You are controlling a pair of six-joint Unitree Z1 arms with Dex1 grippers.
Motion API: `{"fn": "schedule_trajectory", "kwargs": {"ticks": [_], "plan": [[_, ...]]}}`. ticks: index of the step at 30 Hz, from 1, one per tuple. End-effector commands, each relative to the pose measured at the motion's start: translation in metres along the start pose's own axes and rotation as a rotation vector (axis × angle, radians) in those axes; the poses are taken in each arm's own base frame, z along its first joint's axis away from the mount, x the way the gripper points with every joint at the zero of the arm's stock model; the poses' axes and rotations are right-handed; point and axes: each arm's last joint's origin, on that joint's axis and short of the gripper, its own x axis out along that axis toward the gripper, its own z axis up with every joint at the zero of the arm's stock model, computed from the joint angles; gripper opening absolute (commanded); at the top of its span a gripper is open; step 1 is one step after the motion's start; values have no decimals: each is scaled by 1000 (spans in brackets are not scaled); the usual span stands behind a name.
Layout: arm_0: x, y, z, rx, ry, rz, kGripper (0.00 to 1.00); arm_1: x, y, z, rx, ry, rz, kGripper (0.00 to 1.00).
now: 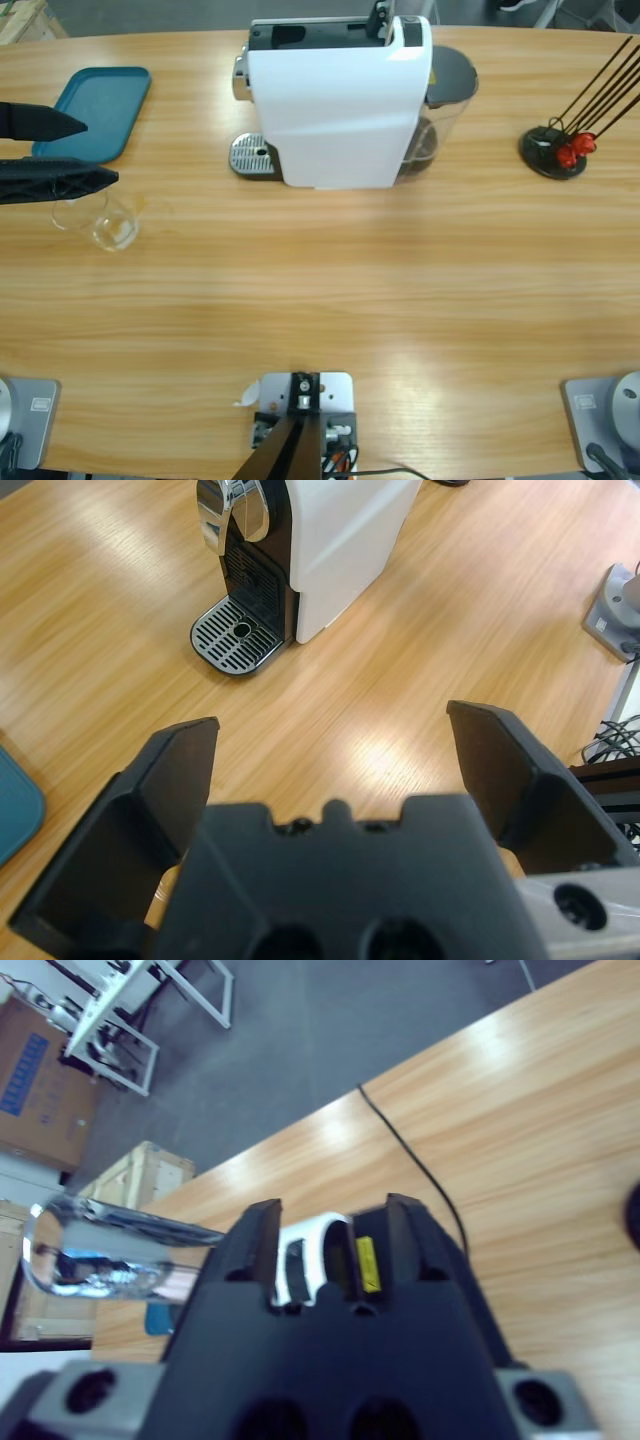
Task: Pour coffee
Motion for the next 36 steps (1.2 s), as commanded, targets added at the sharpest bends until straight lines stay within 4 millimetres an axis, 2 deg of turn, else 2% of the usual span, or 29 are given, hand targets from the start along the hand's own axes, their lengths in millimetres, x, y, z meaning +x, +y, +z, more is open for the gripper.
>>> {"fn": "schedule_trajectory", "kwargs": {"ticks": [1, 9, 15, 19, 30, 36], "plan": [[5, 1, -11, 18, 41, -11, 1000, 50, 38, -1, 63, 21, 46, 0], [10, 3, -14, 18, 56, -12, 1000, 54, 68, -18, 44, 61, 116, 0], [13, 4, -14, 14, 66, -14, 1000, 32, 105, -42, 11, 74, 204, 0], [14, 4, -15, 13, 72, -17, 1000, 27, 114, -56, 10, 96, 222, 0], [15, 5, -19, 8, 80, -16, 1000, 79, 119, -99, -80, 173, 102, 0], [15, 5, -22, 7, 86, -15, 1000, 88, 123, -102, -112, 172, 97, 0]]}}
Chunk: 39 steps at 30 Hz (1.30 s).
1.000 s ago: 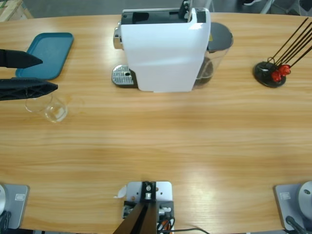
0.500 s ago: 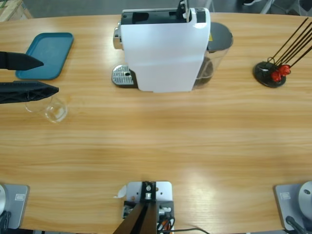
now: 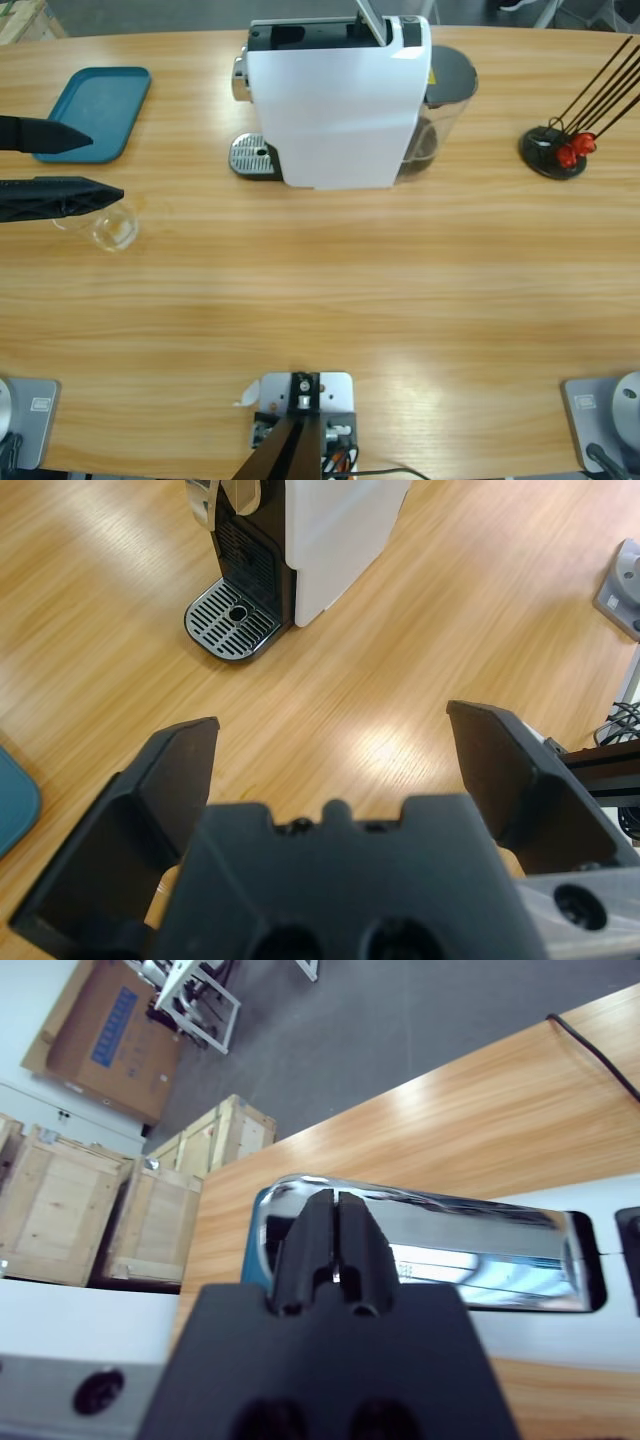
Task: Pour coffee
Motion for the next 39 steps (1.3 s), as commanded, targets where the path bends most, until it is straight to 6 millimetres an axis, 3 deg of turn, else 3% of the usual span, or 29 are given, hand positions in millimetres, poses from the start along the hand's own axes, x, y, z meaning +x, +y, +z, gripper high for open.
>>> {"fn": "schedule_trajectory", "kwargs": {"ticks": [1, 13, 27, 32, 39], "plan": [[11, 4, -13, -12, 54, -13, 1000, 46, -6, -43, -98, 87, -99, 0], [9, 3, -14, -11, 50, -13, 1000, 93, -24, -90, -174, 189, -220, 0], [9, 3, -16, -13, 53, -13, 1000, 120, -38, -140, -228, 280, -287, 0], [10, 3, -17, -13, 58, -14, 1000, 126, -43, -148, -230, 295, -304, 0], [10, 3, -17, -14, 59, -14, 1000, 142, -66, -180, -256, 357, -376, 0]]}}
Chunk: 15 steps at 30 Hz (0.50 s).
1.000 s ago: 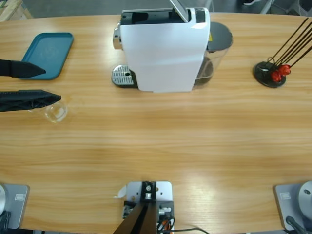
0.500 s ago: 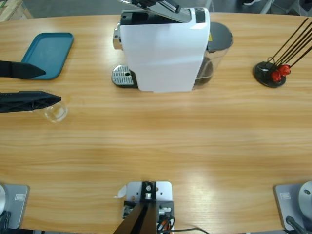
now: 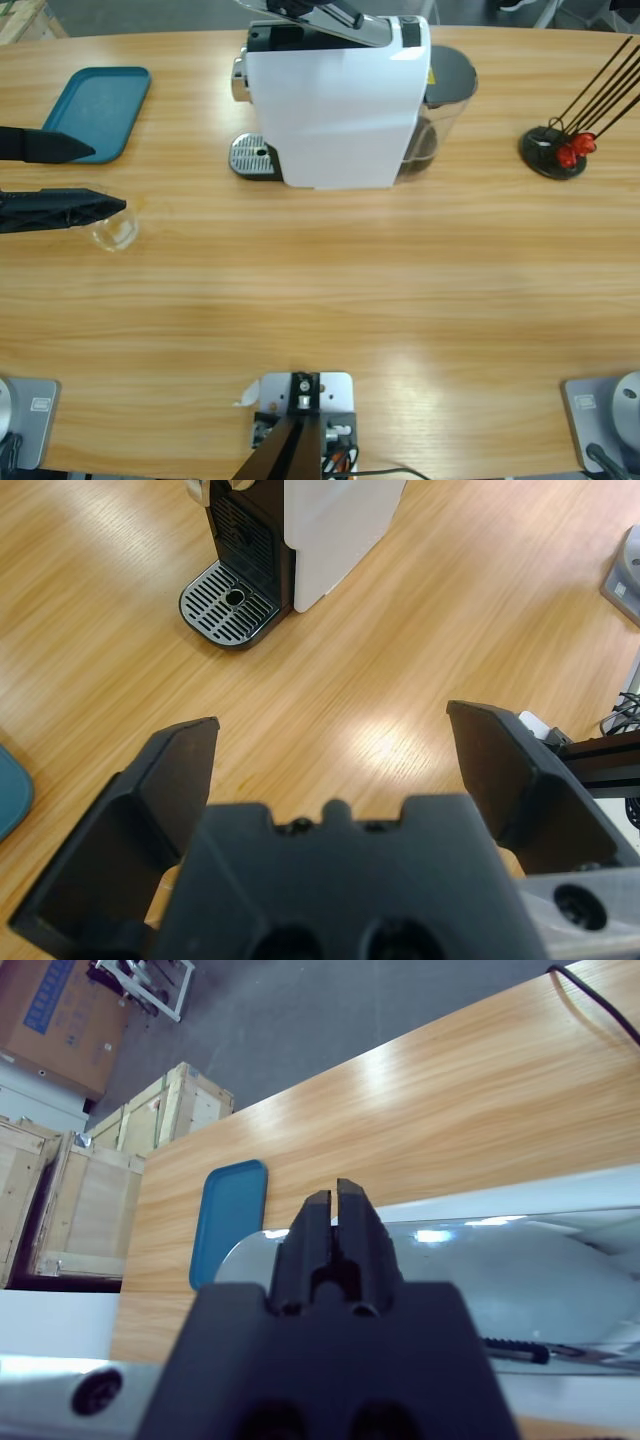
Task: Pour coffee
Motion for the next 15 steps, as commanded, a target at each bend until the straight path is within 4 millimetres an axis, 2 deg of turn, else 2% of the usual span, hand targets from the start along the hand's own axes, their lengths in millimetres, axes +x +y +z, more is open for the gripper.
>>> {"fn": "schedule_trajectory", "kwargs": {"ticks": [1, 10, 15], "plan": [[7, 2, -11, -13, 41, -14, 1000, 95, -54, -139, -198, 285, -276, 0], [8, 2, -11, -16, 45, -16, 1000, 105, -74, -161, -190, 339, -333, 0], [8, 2, -11, -15, 45, -16, 1000, 106, -76, -166, -175, 370, -329, 0]]}}
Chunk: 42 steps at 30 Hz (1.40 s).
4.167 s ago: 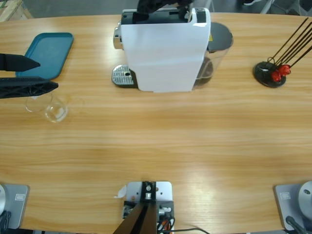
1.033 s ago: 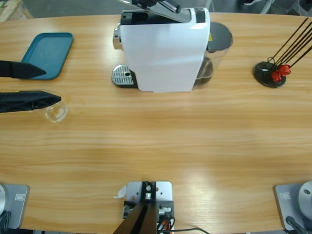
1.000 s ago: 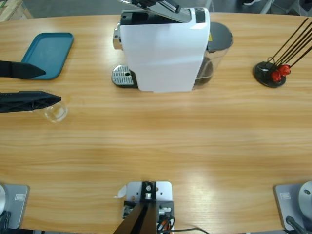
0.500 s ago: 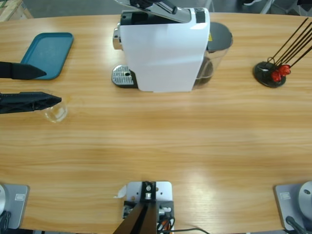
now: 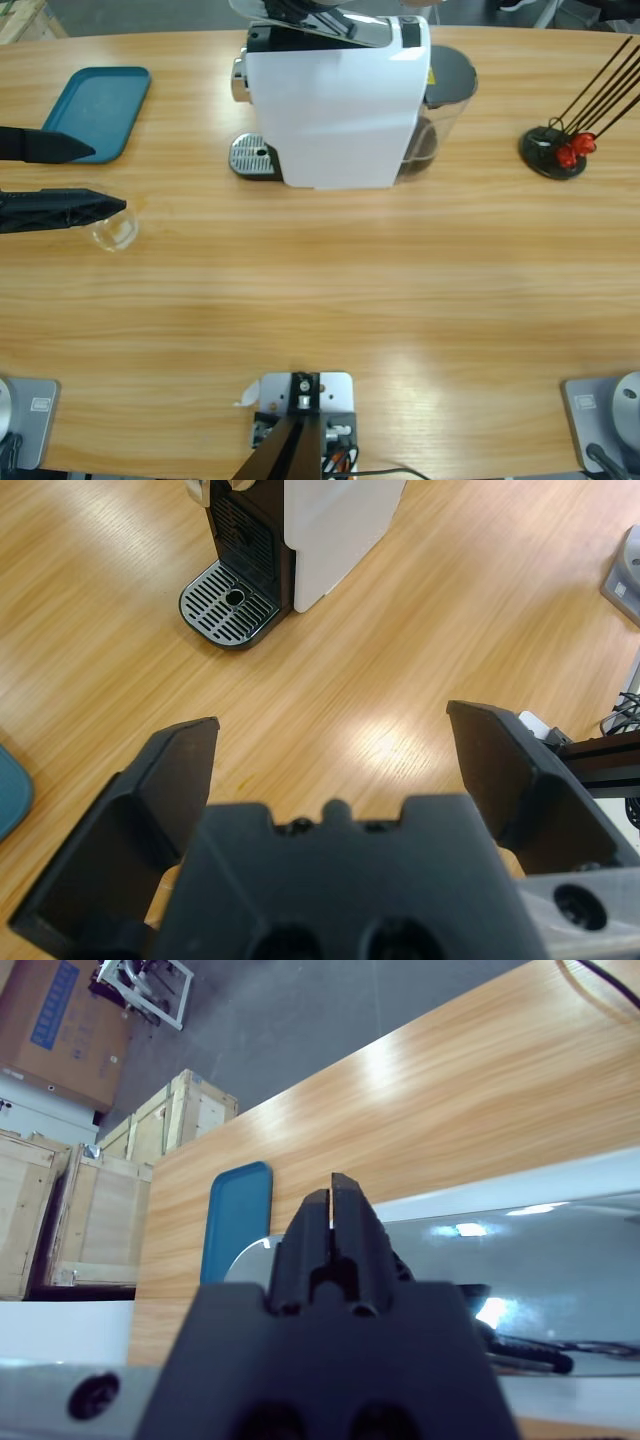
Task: Pour coffee
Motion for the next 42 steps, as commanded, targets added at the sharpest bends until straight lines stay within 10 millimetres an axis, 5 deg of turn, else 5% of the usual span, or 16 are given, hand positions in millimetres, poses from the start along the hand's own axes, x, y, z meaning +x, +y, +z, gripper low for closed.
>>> {"fn": "schedule_trajectory", "kwargs": {"ticks": [1, 28, 32, 38, 39, 40, 41, 42], "plan": [[9, 2, -11, -15, 45, -16, 1000, 102, -85, -153, -224, 352, -338, 0], [8, 2, -11, -14, 43, -18, 1000, 91, -116, -169, -212, 483, -498, 0], [8, 2, -11, -13, 40, -19, 1000, 63, -92, -133, -297, 350, -417, 0], [7, 2, -9, 15, 21, -17, 1000, -44, -16, -30, -582, 148, -16, 0], [7, 2, -8, 22, 19, -17, 1000, -58, -7, -19, -621, 142, 48, 95], [7, 2, -8, 31, 16, -16, 1000, -68, -1, -9, -648, 135, 90, 538], [7, 2, -8, 42, 13, -15, 1000, -77, 2, -1, -658, 118, 110, 798], [7, 2, -7, 46, 13, -16, 1000, -85, 5, 7, -664, 94, 133, 850]]}}
